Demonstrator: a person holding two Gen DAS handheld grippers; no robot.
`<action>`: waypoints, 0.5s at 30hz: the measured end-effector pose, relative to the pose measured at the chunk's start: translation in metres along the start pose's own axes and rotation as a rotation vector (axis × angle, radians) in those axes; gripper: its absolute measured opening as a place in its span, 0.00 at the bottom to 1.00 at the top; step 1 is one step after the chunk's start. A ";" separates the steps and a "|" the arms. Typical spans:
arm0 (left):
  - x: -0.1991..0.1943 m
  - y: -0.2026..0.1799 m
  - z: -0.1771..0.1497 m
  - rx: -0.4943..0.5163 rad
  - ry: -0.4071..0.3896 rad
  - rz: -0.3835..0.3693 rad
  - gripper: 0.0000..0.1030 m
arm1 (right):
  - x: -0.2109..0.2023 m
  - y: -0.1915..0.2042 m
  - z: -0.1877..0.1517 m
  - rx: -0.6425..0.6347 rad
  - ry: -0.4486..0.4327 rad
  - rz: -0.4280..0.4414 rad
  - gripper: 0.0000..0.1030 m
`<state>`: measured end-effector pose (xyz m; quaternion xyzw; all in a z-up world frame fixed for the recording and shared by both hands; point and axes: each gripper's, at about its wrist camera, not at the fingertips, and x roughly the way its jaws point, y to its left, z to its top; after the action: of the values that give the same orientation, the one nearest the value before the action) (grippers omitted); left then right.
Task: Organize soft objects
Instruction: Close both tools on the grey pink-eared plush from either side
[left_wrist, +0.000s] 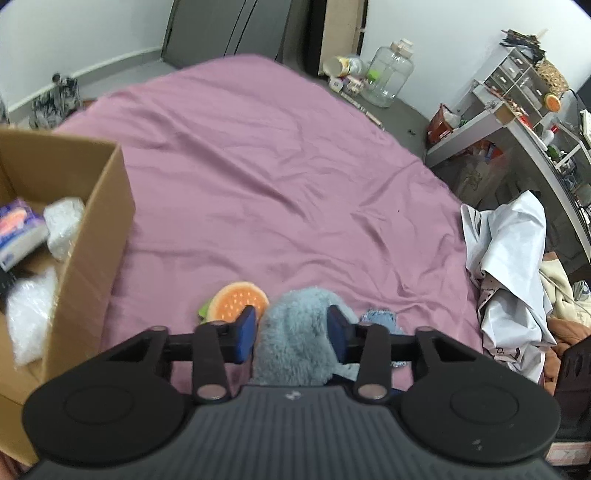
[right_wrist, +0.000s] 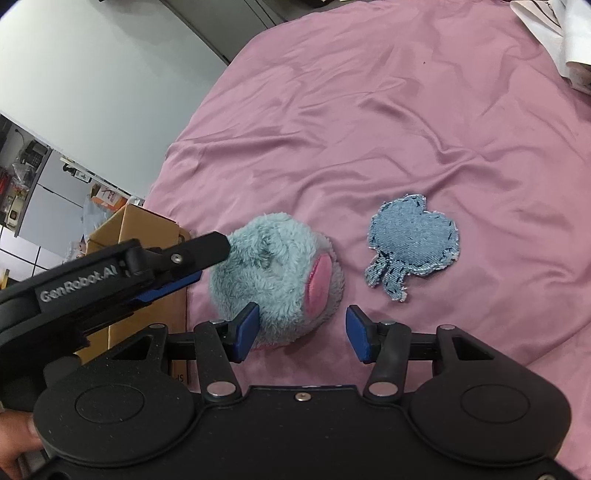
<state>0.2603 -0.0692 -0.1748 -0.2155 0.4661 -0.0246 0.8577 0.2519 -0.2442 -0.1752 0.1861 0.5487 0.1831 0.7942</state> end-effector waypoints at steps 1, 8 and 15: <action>0.004 0.003 -0.001 -0.017 0.016 -0.004 0.28 | 0.000 0.000 0.001 0.002 0.001 0.002 0.49; 0.011 0.013 -0.003 -0.072 0.032 -0.031 0.25 | -0.009 -0.004 0.006 0.022 -0.047 0.011 0.49; 0.012 0.016 -0.004 -0.092 0.037 -0.046 0.25 | -0.012 -0.019 0.014 0.103 -0.104 -0.008 0.42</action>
<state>0.2617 -0.0591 -0.1924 -0.2651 0.4775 -0.0268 0.8373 0.2630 -0.2682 -0.1706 0.2338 0.5161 0.1417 0.8117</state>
